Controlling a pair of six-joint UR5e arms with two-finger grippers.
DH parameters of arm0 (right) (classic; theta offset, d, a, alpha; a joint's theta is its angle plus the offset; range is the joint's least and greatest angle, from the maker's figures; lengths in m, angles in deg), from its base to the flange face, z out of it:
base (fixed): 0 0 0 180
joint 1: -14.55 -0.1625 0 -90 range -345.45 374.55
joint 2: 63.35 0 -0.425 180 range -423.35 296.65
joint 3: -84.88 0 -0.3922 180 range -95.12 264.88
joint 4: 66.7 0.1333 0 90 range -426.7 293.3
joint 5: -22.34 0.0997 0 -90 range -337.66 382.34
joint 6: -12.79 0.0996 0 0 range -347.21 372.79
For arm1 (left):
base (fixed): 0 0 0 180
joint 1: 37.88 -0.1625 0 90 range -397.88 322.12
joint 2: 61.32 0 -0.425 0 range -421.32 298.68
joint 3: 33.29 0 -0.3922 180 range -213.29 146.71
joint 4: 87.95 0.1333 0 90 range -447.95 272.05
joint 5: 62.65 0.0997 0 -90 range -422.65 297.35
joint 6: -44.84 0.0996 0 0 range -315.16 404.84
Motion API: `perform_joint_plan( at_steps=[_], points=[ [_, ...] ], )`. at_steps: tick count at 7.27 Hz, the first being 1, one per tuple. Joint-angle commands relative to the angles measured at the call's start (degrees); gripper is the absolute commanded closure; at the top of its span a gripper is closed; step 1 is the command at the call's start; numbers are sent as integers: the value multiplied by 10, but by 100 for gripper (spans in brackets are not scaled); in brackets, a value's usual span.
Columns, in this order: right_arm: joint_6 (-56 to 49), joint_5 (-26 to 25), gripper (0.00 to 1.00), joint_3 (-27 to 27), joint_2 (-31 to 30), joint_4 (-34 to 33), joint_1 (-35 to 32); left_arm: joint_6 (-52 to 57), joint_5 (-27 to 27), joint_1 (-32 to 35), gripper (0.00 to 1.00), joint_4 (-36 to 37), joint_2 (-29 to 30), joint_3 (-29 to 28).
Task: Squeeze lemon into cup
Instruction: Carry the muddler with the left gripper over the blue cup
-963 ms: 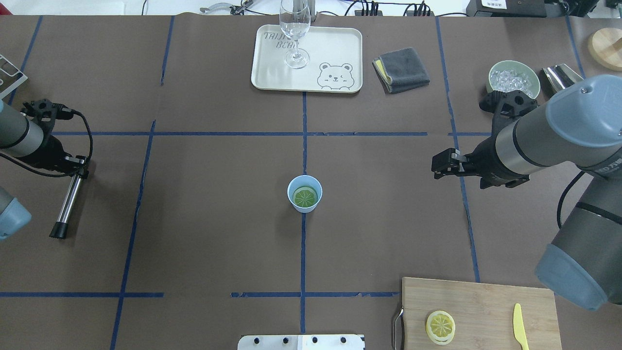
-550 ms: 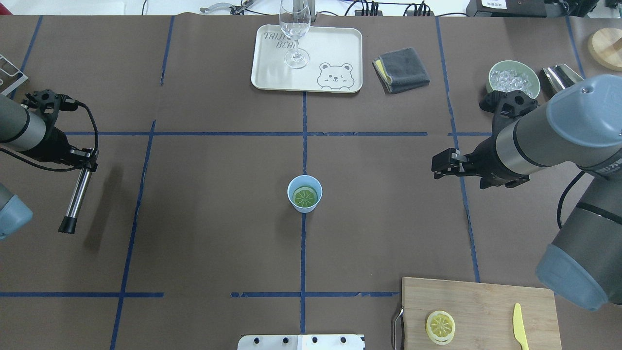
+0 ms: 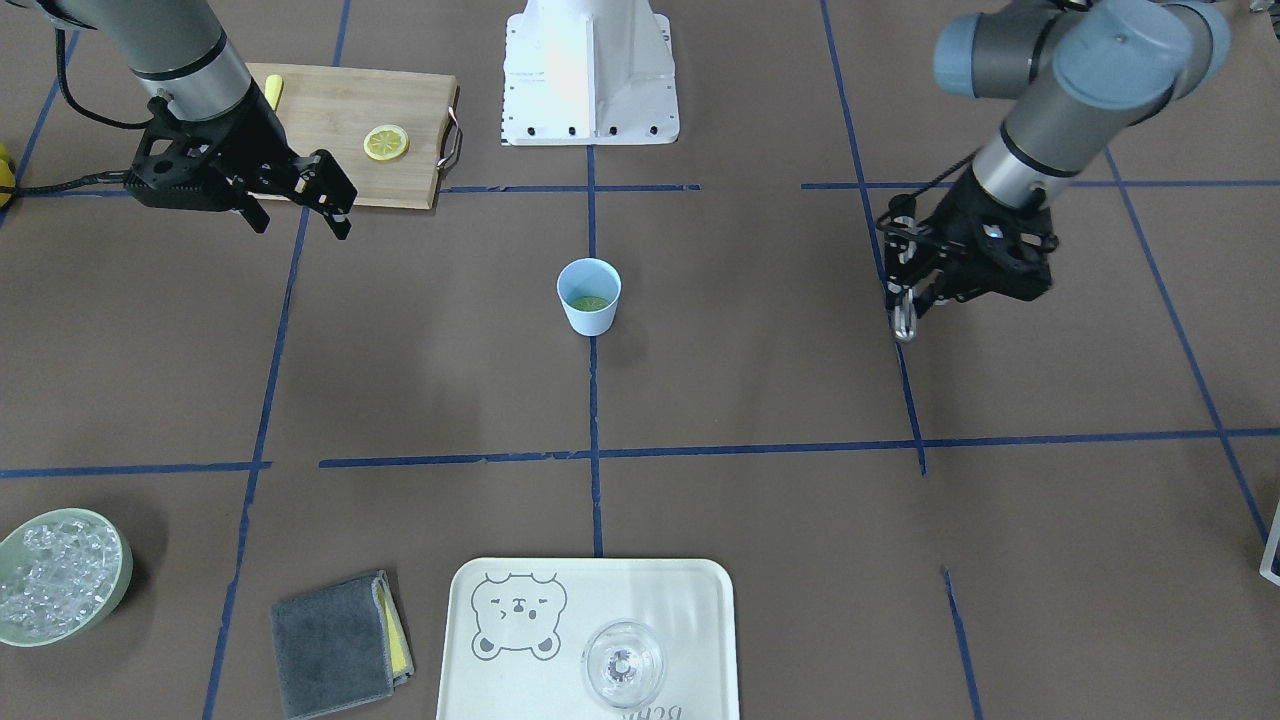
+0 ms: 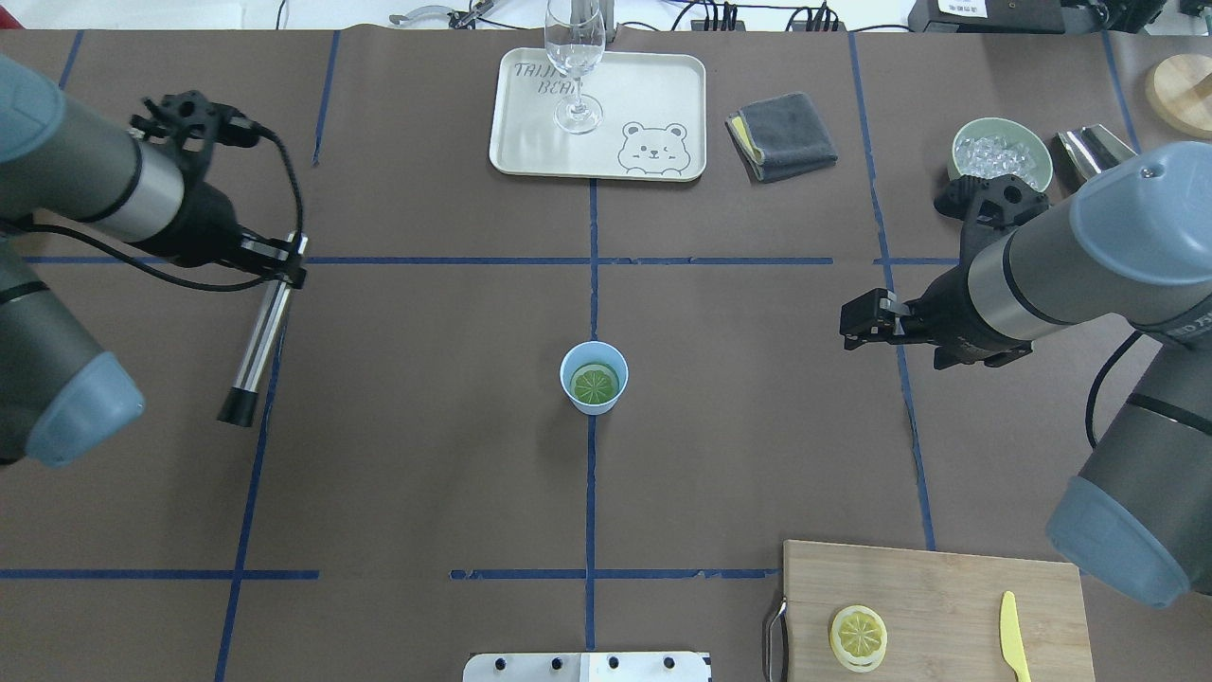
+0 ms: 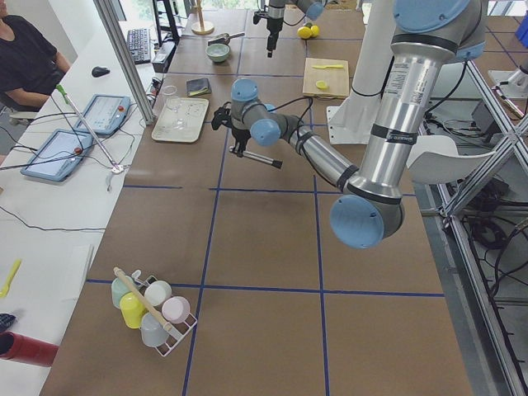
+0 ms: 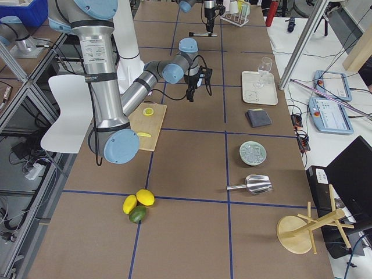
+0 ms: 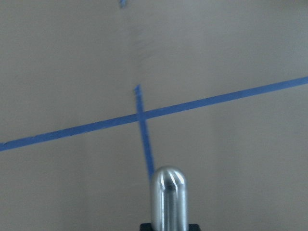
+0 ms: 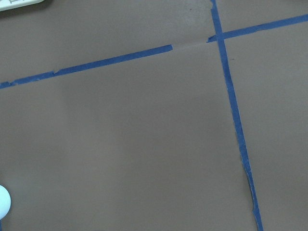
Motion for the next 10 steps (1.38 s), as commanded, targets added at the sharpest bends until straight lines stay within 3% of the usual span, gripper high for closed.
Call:
perform_joint_plan(
  at_steps=[1, 2, 4, 7, 8, 9, 10],
  points=[
    [0, 1, 0, -2, -2, 0, 0, -29, 89, -93, 100, 21, 89, 3],
    [0, 1, 0, -3, -4, 0, -1, -32, 114, -108, 100, 9, 129, 2],
    [0, 1, 0, -5, -6, 0, -1, -34, 342, -157, 100, -90, 172, 7],
    [0, 1, 0, -5, -6, 0, -7, -34, 583, -252, 100, -363, 166, -56],
    [-1, 1, 0, -5, -9, 0, -9, -34, 663, -287, 100, -398, 163, -82],
    [-1, 1, 0, -4, -10, -1, -9, -32, 708, -305, 100, -434, 164, -120],
    [-3, 2, 0, -5, -12, -1, -10, -30, 720, -315, 100, -451, 163, -148]
  ],
)
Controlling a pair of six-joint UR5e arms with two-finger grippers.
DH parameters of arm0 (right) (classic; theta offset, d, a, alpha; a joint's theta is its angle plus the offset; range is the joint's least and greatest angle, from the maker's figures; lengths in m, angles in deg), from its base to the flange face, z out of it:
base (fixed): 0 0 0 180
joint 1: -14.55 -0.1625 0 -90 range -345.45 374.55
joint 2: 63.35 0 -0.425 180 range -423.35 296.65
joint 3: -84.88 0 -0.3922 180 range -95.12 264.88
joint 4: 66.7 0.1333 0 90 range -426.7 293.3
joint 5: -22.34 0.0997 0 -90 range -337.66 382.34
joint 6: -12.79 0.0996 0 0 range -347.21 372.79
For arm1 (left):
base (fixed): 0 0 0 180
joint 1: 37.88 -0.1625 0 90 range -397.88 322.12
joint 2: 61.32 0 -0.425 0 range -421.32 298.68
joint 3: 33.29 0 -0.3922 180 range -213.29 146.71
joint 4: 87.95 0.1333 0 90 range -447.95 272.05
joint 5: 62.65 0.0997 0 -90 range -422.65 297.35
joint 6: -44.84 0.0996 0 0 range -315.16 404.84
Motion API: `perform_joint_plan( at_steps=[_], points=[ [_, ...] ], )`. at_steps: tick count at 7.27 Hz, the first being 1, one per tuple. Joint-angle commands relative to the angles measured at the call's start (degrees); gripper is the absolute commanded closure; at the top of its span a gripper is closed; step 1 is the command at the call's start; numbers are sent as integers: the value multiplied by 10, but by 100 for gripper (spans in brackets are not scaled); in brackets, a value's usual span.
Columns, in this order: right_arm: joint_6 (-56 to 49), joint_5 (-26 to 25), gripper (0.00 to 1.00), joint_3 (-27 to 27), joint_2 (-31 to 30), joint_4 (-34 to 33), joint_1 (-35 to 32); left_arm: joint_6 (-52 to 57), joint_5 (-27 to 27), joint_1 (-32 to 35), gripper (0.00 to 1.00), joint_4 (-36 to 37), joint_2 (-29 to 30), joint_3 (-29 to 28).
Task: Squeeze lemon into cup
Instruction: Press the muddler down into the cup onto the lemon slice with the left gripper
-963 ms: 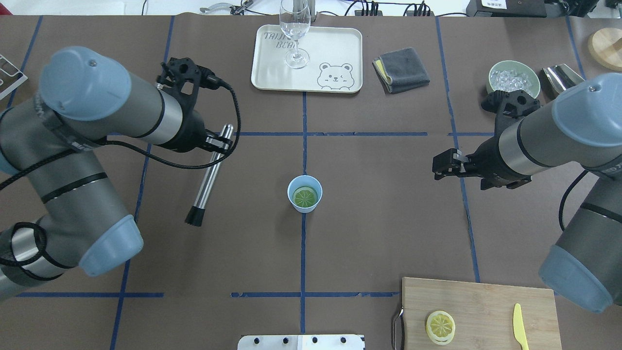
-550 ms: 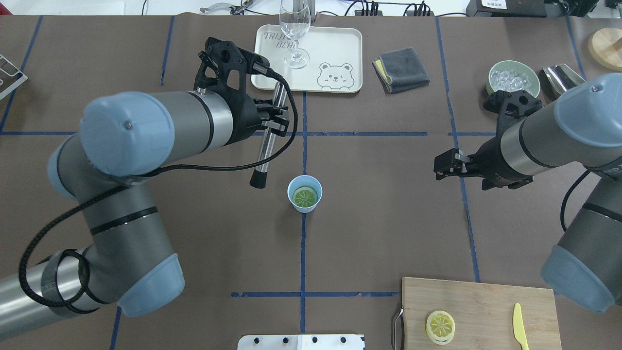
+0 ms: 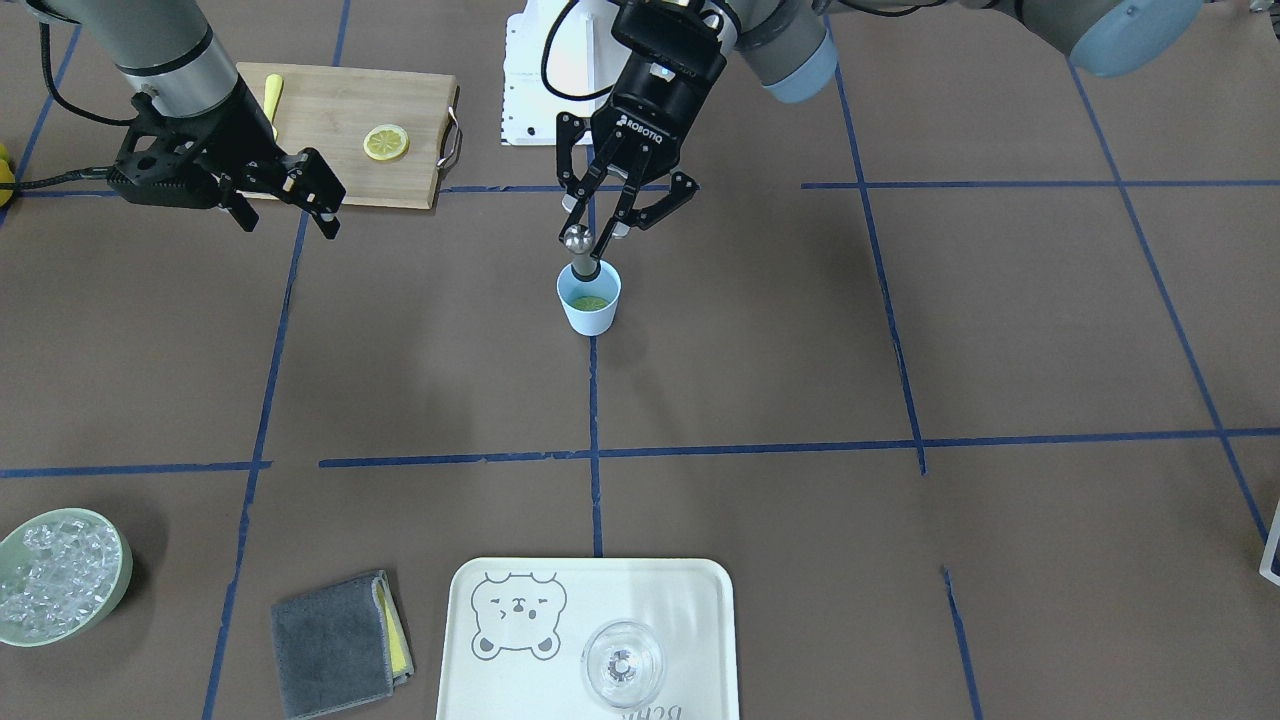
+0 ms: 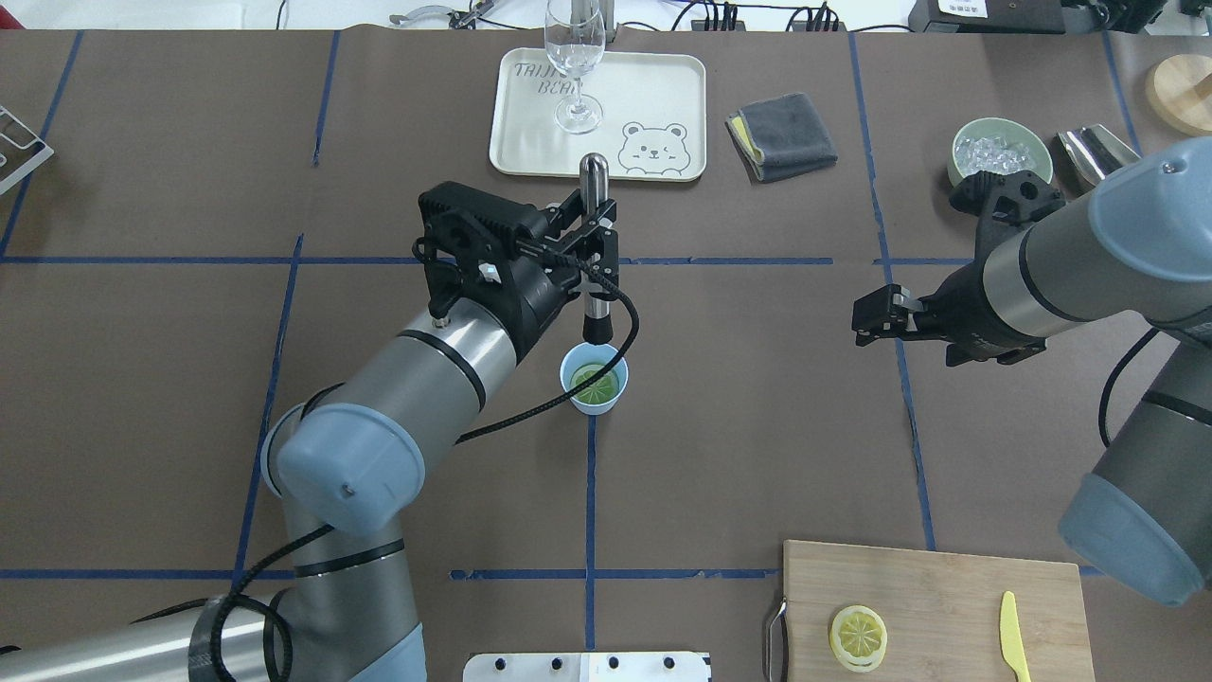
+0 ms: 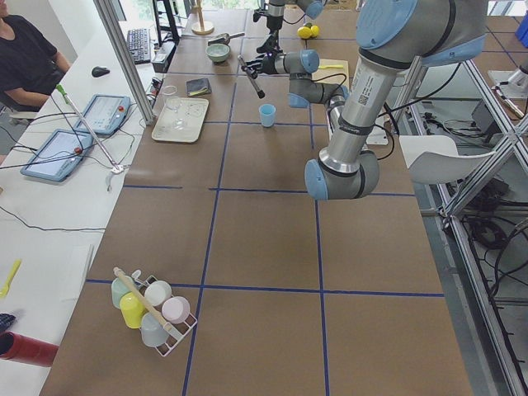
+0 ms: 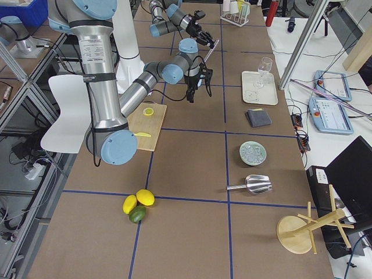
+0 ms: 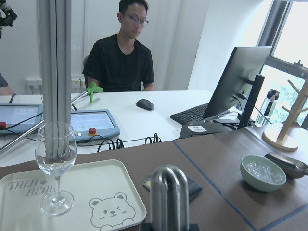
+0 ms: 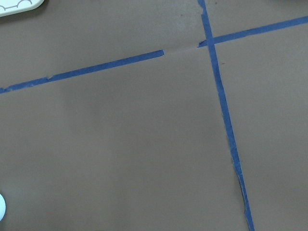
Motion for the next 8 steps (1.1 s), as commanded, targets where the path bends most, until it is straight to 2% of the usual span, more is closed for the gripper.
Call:
perform_joint_plan(
  at_steps=[1, 2, 5, 8],
  points=[
    [-8, 11, 0, 0, -8, 1, -11, 2, 37, -22, 100, -33, 1, -42],
    [-32, 38, 0, 1, -17, 1, -26, 1, 38, -31, 100, -33, 0, -48],
    [-41, 40, 0, 3, -21, 1, -30, 0, 55, -53, 100, -39, -2, -82],
    [-41, 40, 0, 3, -21, 1, -30, -1, 63, -60, 100, -40, 1, -90]
  ],
)
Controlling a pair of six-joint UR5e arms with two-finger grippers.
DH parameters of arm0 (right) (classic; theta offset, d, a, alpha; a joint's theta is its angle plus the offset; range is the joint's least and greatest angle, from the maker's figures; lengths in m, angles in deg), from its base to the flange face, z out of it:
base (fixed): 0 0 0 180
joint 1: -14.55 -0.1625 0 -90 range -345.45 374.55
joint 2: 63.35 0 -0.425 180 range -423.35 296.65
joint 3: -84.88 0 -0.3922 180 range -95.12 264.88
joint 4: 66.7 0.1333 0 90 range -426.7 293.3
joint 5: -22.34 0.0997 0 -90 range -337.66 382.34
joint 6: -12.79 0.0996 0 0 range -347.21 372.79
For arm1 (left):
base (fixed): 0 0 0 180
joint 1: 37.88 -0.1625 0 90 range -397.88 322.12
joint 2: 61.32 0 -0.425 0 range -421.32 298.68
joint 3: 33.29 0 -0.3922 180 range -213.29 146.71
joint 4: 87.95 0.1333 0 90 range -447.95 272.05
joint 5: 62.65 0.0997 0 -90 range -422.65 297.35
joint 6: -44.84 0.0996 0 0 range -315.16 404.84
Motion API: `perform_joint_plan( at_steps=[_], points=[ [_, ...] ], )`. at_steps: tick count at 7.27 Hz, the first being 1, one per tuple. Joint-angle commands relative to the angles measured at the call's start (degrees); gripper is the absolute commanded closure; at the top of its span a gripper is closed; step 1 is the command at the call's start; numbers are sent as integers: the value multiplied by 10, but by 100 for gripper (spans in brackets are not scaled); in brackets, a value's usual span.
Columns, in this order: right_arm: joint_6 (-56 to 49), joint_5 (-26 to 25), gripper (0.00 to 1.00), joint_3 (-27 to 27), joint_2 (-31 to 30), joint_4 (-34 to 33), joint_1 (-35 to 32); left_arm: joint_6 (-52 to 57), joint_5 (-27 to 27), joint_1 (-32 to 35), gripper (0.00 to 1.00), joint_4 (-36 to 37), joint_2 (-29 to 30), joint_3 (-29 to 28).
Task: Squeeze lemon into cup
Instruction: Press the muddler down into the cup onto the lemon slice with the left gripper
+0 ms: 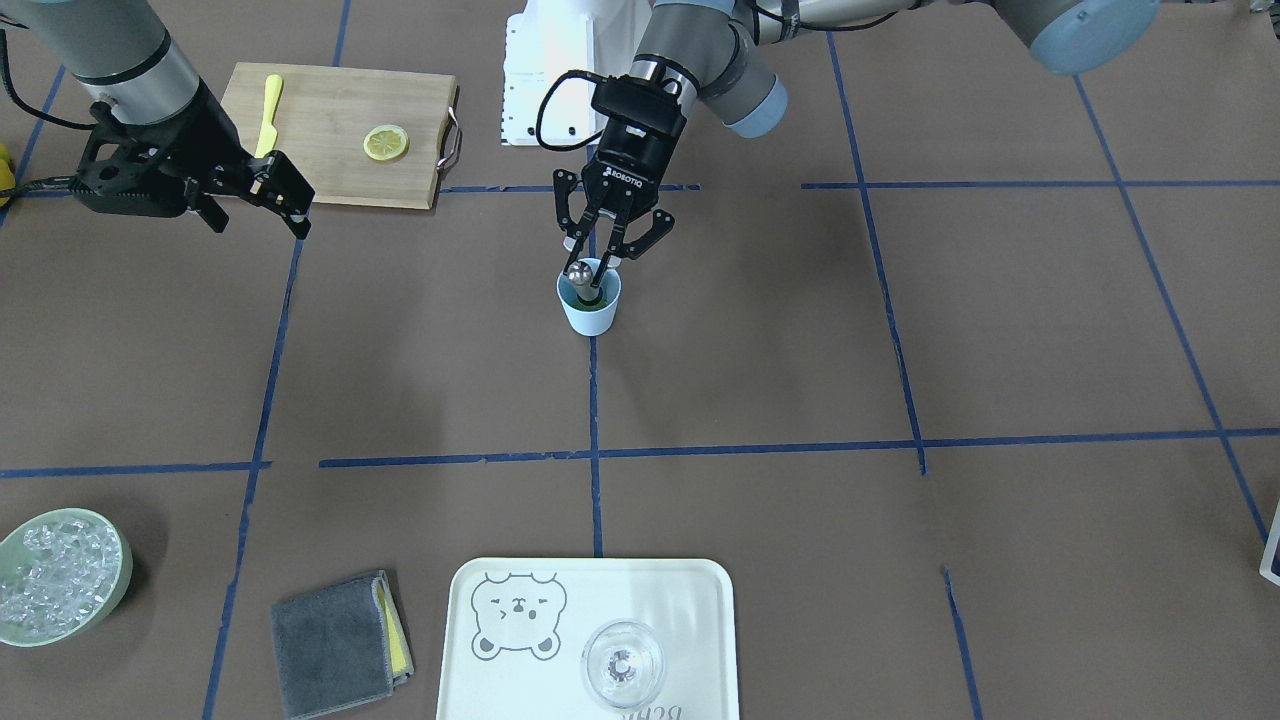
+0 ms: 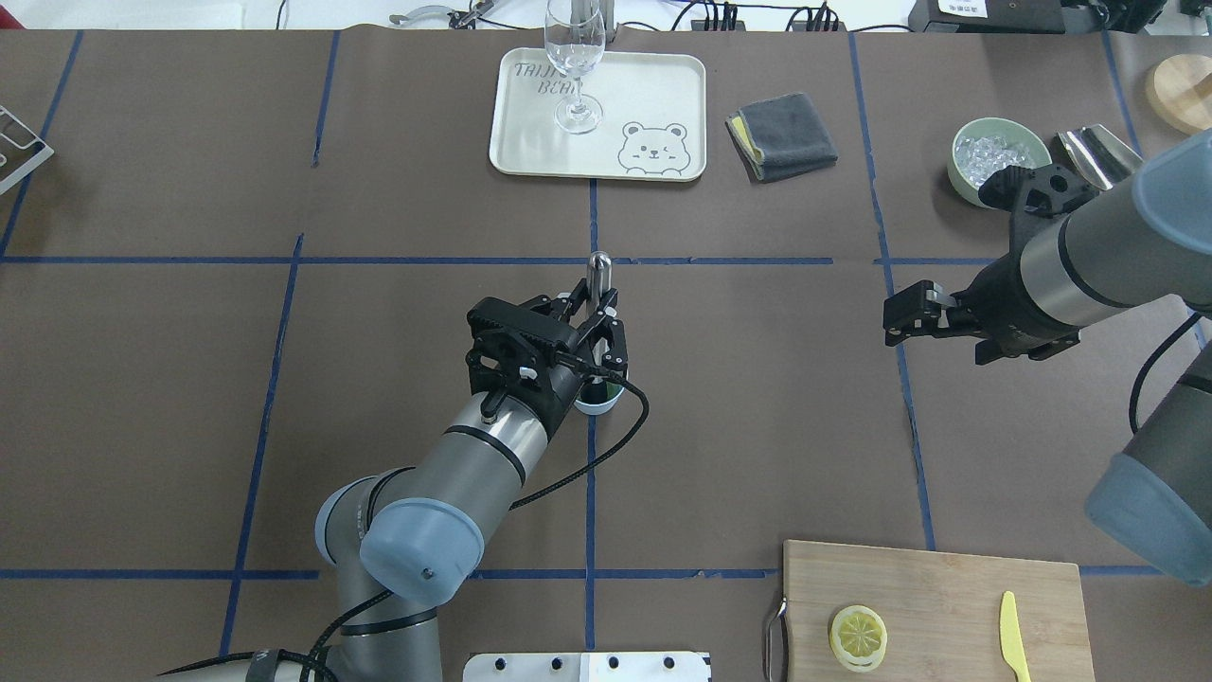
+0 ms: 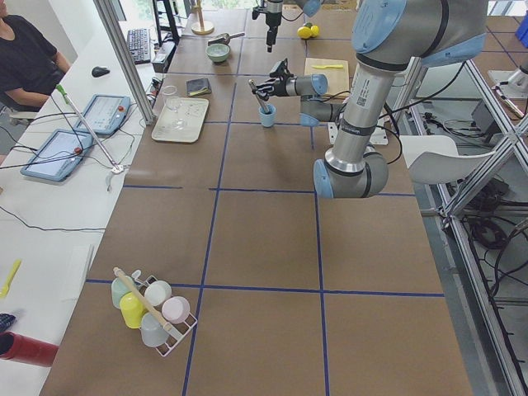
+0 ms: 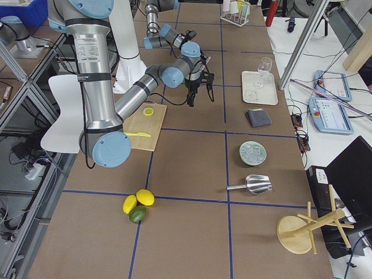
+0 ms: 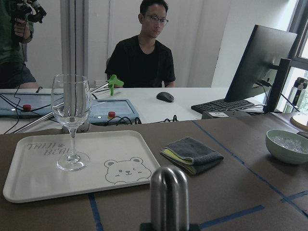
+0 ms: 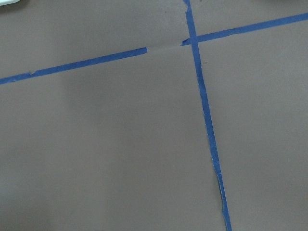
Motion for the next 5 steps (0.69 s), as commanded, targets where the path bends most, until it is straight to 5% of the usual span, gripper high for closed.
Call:
perform_joint_plan(
  at_steps=[1, 5],
  points=[
    [0, 0, 0, 0, 0, 0, 0, 0, 2, -4, 100, 0, 0, -3],
    [0, -1, 0, 0, 1, 0, 1, 1, 2, -4, 100, 0, 2, -1]
  ],
)
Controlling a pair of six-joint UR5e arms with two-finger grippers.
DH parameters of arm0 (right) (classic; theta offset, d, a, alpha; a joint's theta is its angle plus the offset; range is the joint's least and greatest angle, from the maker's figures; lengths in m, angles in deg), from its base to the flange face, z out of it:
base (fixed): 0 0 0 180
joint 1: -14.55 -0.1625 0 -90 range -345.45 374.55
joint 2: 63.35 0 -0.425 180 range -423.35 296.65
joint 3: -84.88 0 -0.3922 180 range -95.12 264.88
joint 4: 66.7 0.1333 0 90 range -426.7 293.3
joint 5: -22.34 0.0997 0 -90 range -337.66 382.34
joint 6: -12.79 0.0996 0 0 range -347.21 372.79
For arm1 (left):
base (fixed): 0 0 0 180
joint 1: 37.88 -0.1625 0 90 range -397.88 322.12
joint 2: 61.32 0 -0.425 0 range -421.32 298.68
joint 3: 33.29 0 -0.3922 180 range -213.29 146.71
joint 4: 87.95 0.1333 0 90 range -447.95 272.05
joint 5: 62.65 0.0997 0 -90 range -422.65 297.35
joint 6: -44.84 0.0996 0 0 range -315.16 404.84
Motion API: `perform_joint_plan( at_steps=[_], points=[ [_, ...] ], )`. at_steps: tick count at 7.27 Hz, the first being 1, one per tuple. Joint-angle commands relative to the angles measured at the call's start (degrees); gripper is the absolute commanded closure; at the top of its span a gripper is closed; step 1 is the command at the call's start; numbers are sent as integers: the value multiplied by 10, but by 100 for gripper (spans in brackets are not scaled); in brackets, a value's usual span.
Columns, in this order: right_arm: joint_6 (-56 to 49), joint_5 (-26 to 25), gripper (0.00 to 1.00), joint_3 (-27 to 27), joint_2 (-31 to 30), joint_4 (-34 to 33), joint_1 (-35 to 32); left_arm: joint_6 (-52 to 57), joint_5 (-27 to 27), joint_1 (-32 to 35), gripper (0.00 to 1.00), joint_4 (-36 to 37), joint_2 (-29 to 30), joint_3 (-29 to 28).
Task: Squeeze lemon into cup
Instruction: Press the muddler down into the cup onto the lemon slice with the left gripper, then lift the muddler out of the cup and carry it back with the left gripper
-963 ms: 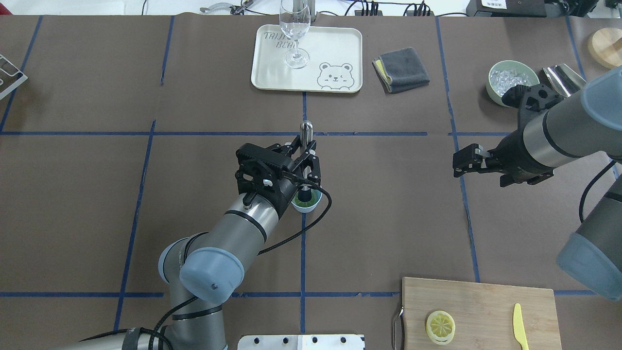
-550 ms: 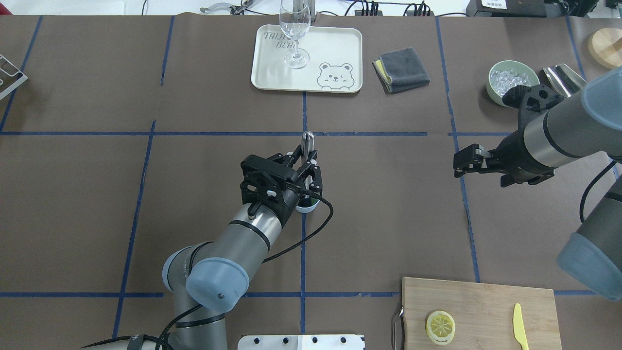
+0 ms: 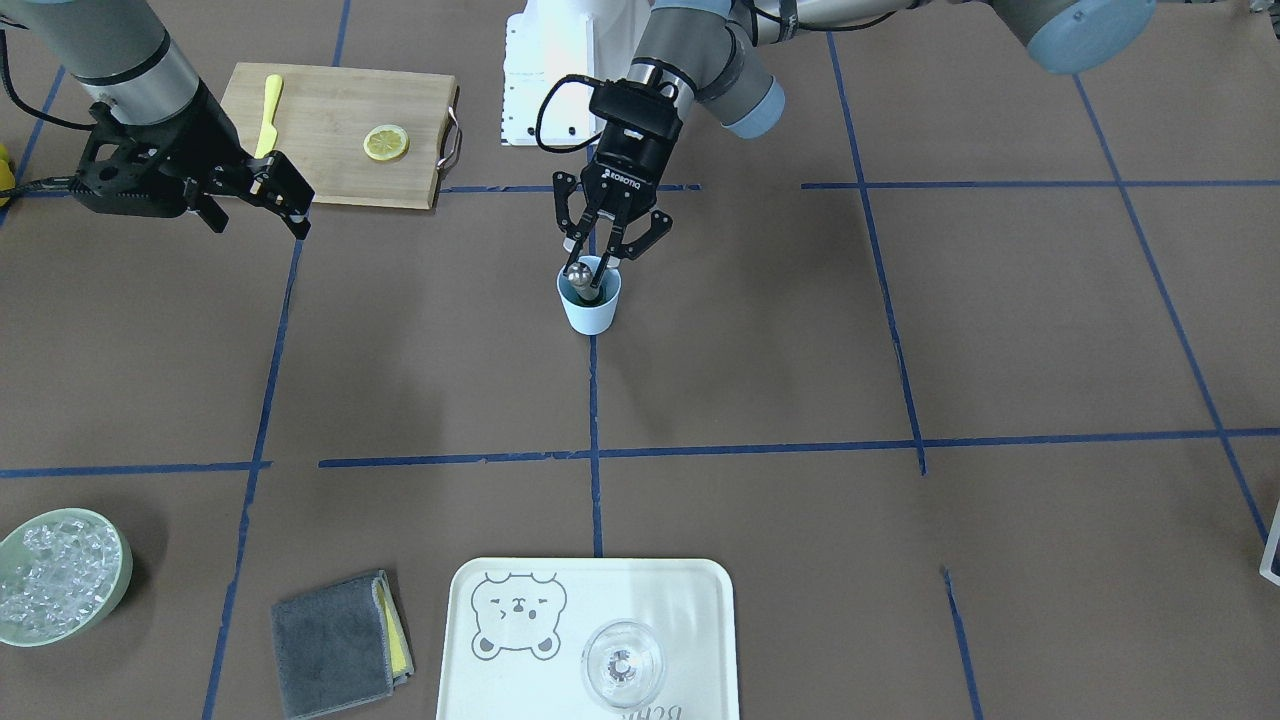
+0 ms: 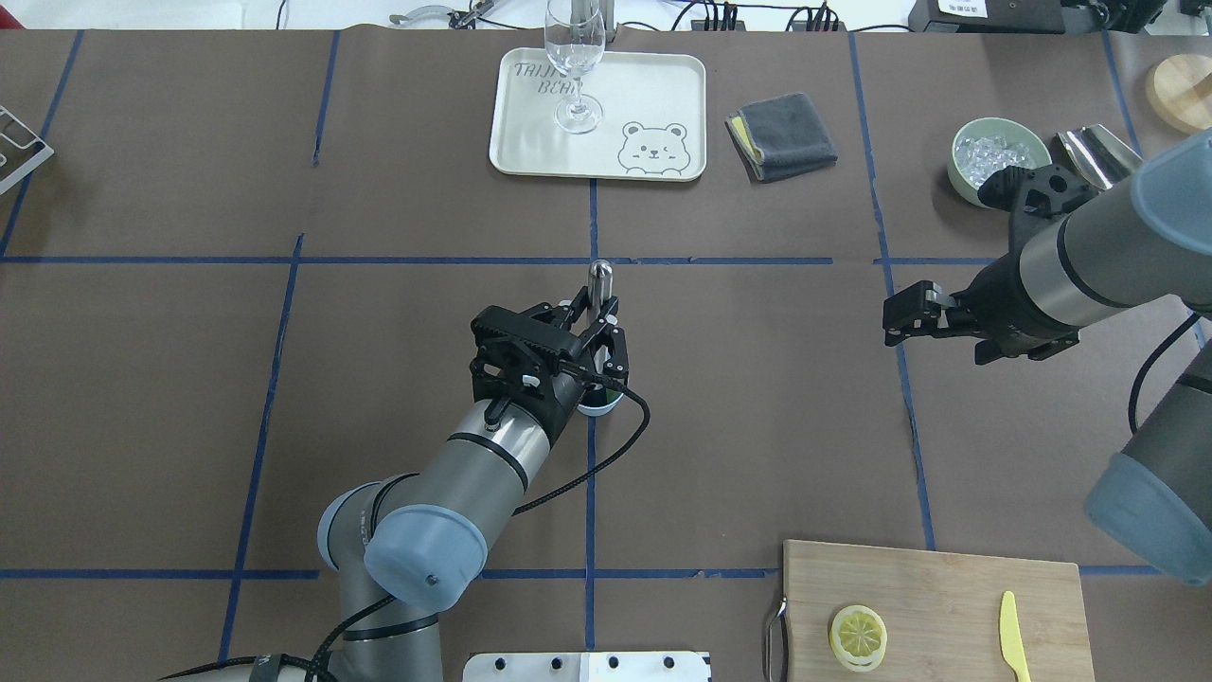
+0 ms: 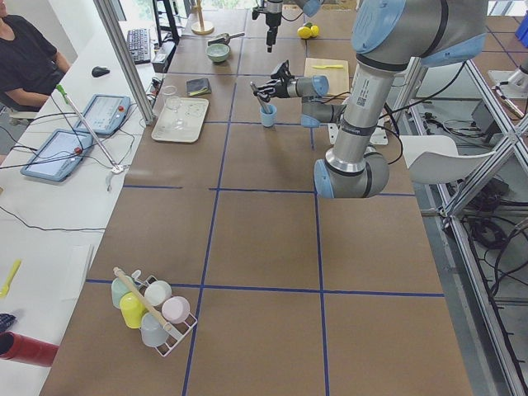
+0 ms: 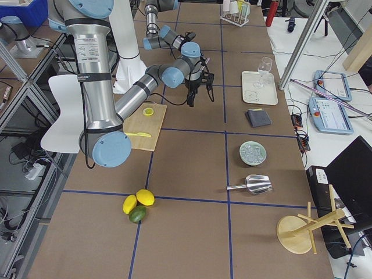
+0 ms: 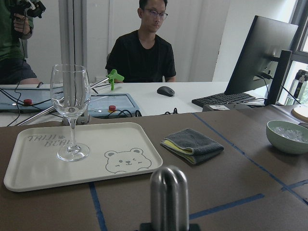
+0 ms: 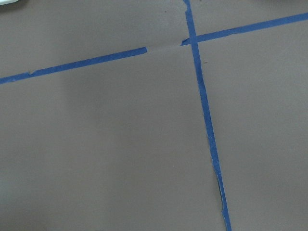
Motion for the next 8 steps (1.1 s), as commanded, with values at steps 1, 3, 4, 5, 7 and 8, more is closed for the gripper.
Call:
perform_joint_plan(
  at_steps=[1, 3, 4, 5, 7, 8],
  points=[
    [0, 1, 0, 0, 0, 0, -2, 5, -1, 0, 100, 0, 4, 15],
    [-5, 27, 0, -2, 0, 0, -30, 8, -8, 7, 100, 3, 4, 91],
    [-26, 46, 0, -2, -3, -1, -50, 7, -8, 16, 100, 5, 4, 101],
    [-59, 49, 0, 1, -14, -1, -64, 13, -23, 45, 100, 8, 4, 111],
    [-78, 50, 0, 6, -20, -1, -72, 43, -117, 109, 100, 9, -3, 128],
    [-80, 49, 0, 7, -21, -1, -72, 42, -120, 121, 100, 11, -8, 135]
  ],
)
